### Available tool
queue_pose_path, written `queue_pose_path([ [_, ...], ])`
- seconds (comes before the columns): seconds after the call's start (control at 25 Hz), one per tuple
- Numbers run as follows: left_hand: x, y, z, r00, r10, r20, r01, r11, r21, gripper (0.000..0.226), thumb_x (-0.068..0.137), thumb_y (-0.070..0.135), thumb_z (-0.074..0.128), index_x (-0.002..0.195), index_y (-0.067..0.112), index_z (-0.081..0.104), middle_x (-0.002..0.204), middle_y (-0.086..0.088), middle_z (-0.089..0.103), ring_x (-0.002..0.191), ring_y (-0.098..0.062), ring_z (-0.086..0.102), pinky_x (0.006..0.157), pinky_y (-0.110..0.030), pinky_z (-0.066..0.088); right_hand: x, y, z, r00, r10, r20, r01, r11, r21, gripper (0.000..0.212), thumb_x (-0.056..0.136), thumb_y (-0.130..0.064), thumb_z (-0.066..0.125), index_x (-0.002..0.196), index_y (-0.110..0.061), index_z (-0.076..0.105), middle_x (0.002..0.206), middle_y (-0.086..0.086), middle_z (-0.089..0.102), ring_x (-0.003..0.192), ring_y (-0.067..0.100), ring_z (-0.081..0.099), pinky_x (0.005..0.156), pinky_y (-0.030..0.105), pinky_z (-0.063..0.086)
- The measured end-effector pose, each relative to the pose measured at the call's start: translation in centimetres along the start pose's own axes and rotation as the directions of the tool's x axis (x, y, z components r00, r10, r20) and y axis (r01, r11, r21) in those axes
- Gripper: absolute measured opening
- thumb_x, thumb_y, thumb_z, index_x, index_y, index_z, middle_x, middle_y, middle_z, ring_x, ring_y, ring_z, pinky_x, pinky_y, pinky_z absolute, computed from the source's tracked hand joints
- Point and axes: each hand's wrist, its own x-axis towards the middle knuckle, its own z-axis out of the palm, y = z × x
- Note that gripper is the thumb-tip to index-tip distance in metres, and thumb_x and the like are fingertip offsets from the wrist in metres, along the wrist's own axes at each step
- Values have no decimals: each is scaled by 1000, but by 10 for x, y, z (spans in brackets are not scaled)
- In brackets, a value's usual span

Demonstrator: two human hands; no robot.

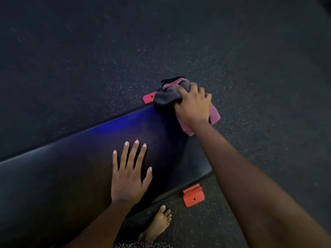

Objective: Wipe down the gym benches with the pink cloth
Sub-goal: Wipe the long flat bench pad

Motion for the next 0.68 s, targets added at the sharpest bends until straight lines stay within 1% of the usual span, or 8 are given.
queue_pose_path([
  [0.08,0,-1,1,1000,0,0,0,1000,9,64,89,48,26,146,19,18,154,-7,19,143,-26,11,114,-48,1,21,13,-4,991,43,129,-60,990,127,50,85,-45,46,132,-29,44,130,12,48,118,36,45,96,46,35],
  [0.16,0,-1,2,1000,-4,-1,4,1000,13,64,89,48,26,146,20,18,154,-7,19,143,-26,11,114,-49,2,36,29,-9,964,1,267,-87,946,313,53,84,-51,49,131,-27,46,128,13,53,119,35,49,95,40,38],
  [0.2,1,-1,2,1000,-5,1,5,1000,13,64,89,48,26,146,20,18,154,-7,20,143,-27,11,114,-49,2,38,36,-10,950,-28,310,-91,926,365,54,83,-52,52,131,-27,46,128,12,55,118,34,50,95,38,39],
  [0.28,1,-1,1,1000,-5,2,5,1000,13,64,89,48,26,146,19,19,154,-8,21,143,-27,13,114,-49,3,31,45,-10,948,-52,314,-87,907,412,57,81,-53,59,131,-29,46,128,10,56,118,32,51,97,38,40],
  [0.36,0,-1,1,1000,-1,1,1,1000,7,64,88,48,27,146,20,19,154,-7,20,143,-27,13,115,-49,3,15,52,-10,963,-27,267,-106,876,471,59,79,-51,62,131,-32,44,129,6,56,119,29,51,97,37,40],
  [0.44,1,-1,1,1000,-7,0,7,1000,-1,64,88,47,27,146,20,20,154,-7,21,143,-26,12,115,-49,3,-7,61,-10,970,34,240,-164,820,548,59,80,-46,63,134,-34,42,130,3,56,119,26,52,94,31,39],
  [0.52,2,-1,2,1000,-11,4,11,1000,1,64,88,48,27,146,20,19,154,-7,23,143,-26,11,114,-49,2,-34,73,-8,962,125,242,-248,768,590,58,81,-43,63,135,-34,43,131,2,57,121,24,51,92,26,37],
  [0.68,0,-1,1,1000,1,18,-1,1000,11,65,88,48,26,145,18,22,153,-10,25,143,-28,12,114,-50,3,-93,91,1,917,277,286,-397,694,601,55,84,-40,62,136,-31,46,132,6,57,122,25,51,91,26,37],
])
